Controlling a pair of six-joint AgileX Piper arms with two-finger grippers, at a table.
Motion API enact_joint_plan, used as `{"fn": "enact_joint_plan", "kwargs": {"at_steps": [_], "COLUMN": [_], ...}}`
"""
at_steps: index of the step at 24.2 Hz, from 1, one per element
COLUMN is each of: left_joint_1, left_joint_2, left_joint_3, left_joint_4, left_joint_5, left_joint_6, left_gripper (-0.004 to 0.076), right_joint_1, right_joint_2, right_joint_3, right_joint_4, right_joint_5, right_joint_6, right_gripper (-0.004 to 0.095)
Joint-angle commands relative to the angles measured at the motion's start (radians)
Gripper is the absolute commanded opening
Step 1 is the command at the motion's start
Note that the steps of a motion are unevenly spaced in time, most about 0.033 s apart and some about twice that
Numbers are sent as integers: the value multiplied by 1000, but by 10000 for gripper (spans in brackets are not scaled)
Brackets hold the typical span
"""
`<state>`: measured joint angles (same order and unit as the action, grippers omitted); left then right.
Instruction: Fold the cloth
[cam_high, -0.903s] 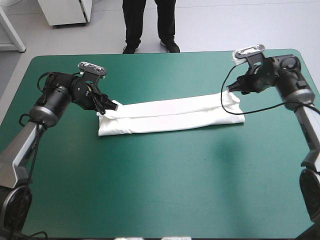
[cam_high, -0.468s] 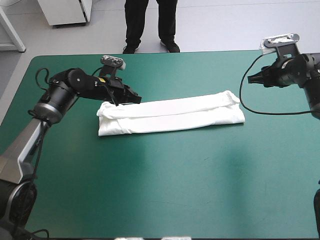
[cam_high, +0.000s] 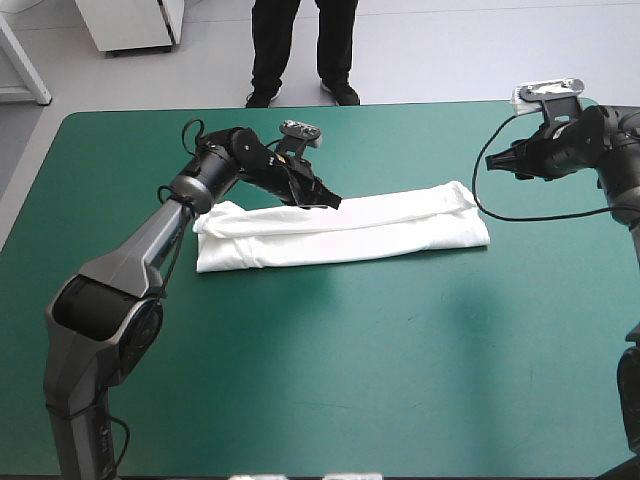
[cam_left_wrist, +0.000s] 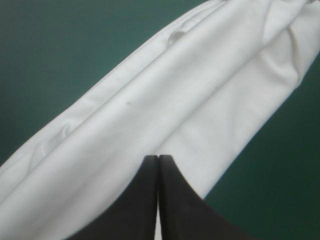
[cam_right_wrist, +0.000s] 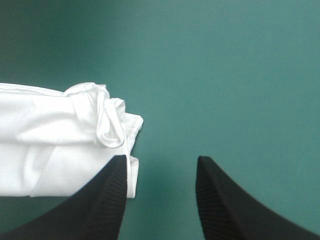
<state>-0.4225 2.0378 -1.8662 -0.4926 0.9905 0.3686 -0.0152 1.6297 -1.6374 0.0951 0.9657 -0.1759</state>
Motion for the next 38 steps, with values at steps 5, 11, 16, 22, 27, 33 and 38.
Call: {"fn": "enact_joint_plan", "kwargs": {"at_steps": [5, 11, 16, 22, 27, 33, 38], "left_joint_1": [-46, -54, -54, -54, -54, -54, -54], "left_joint_2": [76, 141, 141, 141, 141, 141, 141], "left_joint_3": [-87, -87, -87, -87, -87, -87, -87], "left_joint_4": [39, 35, 33, 33, 35, 60, 64], "left_joint_5": [14, 25, 27, 29, 39, 41, 41], "left_joint_6": [-65, -84, -84, -84, -84, -81, -81], "left_gripper": [-9, -9, -9, -9, -9, -9, -9], "right_joint_1": [-22, -22, -40, -52, -56, -58, -55], "right_joint_2": [-6, 8, 8, 90, 206, 298, 384], "right_joint_3": [-29, -27, 39, 100, 100, 96, 96], "right_joint_4": [18, 36, 57, 234, 332, 438, 554], "right_joint_5": [-50, -40, -67, -99, -75, -80, -52], "right_joint_6": [-35, -65, -60, -113, -158, -218, -264], "right_gripper": [423, 516, 570, 570, 573, 576, 559]}}
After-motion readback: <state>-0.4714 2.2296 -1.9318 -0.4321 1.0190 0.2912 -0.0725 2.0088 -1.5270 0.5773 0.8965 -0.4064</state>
